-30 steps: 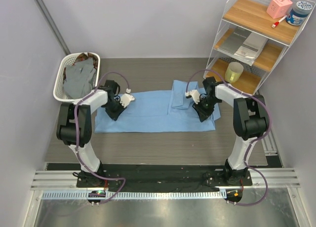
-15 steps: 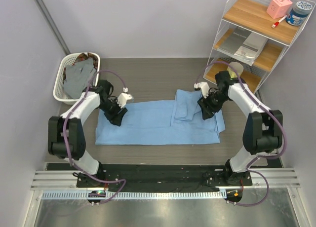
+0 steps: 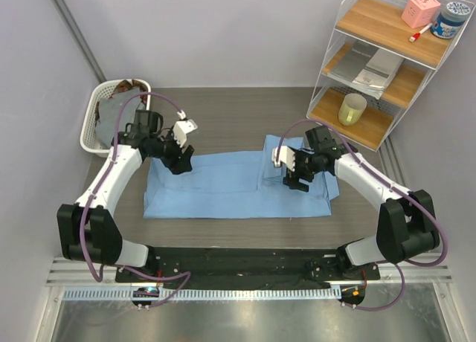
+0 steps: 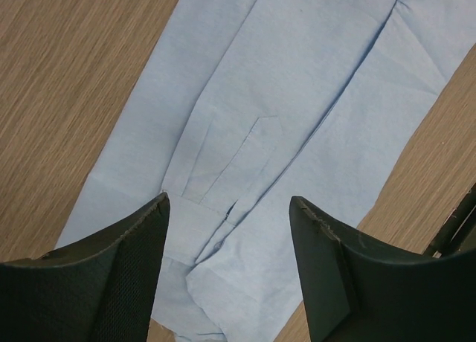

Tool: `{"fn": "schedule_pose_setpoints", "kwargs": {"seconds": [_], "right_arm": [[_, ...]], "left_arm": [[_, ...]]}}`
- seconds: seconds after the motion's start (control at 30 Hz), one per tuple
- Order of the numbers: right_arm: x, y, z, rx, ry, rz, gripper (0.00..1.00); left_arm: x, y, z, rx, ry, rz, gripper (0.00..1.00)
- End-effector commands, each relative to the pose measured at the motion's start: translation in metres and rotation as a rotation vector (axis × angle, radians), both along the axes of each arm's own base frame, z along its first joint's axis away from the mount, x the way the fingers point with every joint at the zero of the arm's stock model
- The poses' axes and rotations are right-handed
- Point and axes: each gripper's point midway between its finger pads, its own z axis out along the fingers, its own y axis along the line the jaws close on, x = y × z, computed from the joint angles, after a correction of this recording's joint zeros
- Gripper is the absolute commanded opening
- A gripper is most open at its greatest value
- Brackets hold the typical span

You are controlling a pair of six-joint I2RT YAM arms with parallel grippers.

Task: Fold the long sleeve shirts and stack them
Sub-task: Fold the shirt

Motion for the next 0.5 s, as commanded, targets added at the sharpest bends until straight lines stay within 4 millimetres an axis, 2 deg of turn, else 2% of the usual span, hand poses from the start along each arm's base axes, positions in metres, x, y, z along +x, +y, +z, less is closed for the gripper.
{"fn": "schedule_pose_setpoints", "kwargs": {"seconds": [0.0, 0.1, 0.17, 0.47], "right_arm": [[0.014, 0.014, 0.004, -0.023, -0.187, 0.176, 0.80], [0.020, 0.019, -0.004, -0.029, -0.223, 0.182, 0.79], [0.025, 0.023, -0.002, -0.012, -0.225, 0.170, 0.79], [0.030, 0.024, -0.028, -0.073, -0.242, 0.244, 0.76]], "left_arm": [[0.005, -0.006, 0.024, -0.049, -0.070, 0.014, 0.67], [0.003, -0.005, 0.025, -0.048, -0.070, 0.027, 0.67], [-0.001, -0.003, 0.021, -0.041, -0.057, 0.028, 0.67], [-0.005, 0.001, 0.024, -0.018, -0.064, 0.032, 0.69]]}}
